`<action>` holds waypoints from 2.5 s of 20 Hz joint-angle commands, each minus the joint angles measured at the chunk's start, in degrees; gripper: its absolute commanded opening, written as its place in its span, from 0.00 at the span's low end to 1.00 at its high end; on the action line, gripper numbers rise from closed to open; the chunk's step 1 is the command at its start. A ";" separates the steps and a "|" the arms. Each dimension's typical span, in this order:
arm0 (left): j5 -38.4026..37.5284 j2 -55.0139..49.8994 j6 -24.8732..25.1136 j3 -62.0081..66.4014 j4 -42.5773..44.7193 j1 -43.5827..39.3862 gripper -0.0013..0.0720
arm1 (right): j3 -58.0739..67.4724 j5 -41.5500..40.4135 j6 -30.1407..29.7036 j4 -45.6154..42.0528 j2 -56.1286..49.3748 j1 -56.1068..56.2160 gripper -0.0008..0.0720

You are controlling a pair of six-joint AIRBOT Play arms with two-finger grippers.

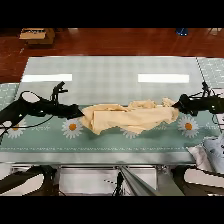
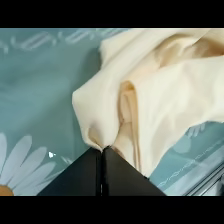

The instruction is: Fold the shirts.

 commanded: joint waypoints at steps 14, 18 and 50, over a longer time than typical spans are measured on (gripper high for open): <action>-6.71 25.75 -13.51 54.38 3.80 0.02 0.04 | 38.88 9.20 0.20 2.64 39.87 2.93 0.07; -7.17 37.75 -22.43 60.43 25.79 0.02 0.04 | 39.60 9.27 3.04 -7.15 47.84 2.91 0.07; 4.11 22.73 -24.48 14.51 39.23 0.42 0.04 | 39.65 38.38 6.62 -17.38 6.36 19.17 0.07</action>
